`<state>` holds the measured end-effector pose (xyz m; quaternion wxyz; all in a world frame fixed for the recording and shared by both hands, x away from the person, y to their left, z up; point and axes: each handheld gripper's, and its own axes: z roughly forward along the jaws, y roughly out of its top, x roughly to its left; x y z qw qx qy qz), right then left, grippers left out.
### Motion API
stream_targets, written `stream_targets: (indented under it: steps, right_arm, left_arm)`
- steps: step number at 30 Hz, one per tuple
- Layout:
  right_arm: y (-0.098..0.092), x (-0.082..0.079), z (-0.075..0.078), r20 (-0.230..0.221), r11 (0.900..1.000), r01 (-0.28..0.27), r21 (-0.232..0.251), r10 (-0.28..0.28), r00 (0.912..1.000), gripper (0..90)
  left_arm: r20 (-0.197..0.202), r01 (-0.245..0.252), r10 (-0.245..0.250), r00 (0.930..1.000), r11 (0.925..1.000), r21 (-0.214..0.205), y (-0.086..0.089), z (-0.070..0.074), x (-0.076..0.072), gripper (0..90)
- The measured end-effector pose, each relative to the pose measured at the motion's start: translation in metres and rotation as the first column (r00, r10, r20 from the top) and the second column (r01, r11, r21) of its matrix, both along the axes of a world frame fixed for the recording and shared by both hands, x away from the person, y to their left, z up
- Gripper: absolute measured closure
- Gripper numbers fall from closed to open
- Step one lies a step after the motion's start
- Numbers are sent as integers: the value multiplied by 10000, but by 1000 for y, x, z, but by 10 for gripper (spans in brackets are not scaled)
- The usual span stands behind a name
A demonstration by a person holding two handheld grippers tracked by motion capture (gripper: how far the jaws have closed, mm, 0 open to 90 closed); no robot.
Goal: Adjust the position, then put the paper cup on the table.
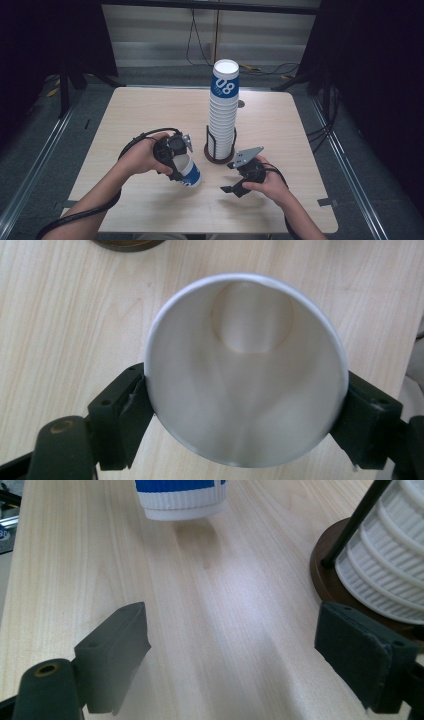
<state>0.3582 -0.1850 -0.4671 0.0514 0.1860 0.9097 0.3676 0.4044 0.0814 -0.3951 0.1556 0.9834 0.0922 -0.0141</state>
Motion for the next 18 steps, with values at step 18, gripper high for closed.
stream_targets:
  steps: [18]
  right_arm:
    - [-2,0,-2,-59,9999,145,-72,-146,9999,133]
  left_arm:
    - [325,184,-200,9993,9986,494,7,-5,1,189]
